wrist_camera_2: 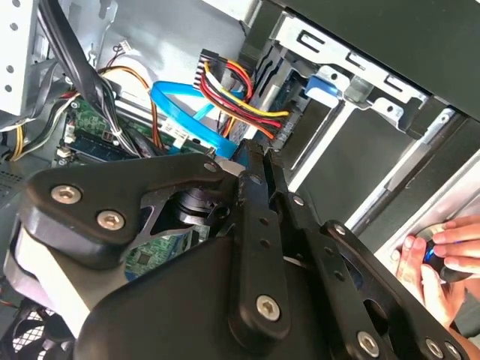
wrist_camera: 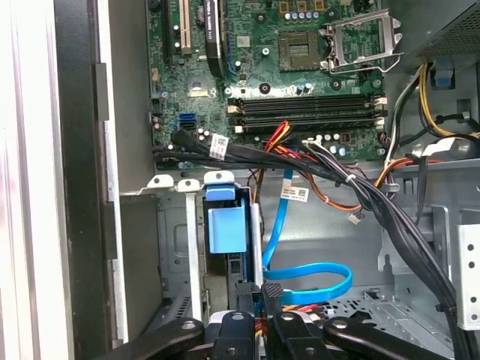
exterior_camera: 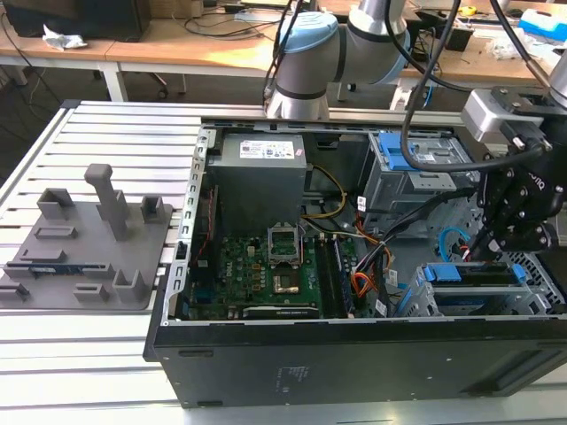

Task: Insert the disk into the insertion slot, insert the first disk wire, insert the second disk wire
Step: 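Insert the second disk wire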

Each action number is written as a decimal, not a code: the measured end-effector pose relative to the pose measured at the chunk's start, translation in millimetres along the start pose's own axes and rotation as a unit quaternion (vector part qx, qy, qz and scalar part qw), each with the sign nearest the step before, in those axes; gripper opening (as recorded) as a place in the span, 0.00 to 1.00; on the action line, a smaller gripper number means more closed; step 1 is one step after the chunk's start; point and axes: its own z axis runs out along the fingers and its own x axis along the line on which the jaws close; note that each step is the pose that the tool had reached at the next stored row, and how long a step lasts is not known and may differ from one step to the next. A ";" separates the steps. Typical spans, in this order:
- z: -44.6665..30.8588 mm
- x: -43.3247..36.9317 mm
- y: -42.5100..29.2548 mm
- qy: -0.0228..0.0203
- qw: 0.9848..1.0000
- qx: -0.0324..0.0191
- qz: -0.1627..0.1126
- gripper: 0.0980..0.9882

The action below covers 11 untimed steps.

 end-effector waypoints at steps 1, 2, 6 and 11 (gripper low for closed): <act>0.2 0.9 -0.1 0.000 1.000 0.000 0.000 0.07; 0.3 1.2 -0.1 0.000 1.000 0.000 0.000 0.07; 0.4 1.6 -0.1 0.000 1.000 0.000 0.000 0.07; 0.5 2.4 -0.3 0.000 1.000 0.000 0.000 0.07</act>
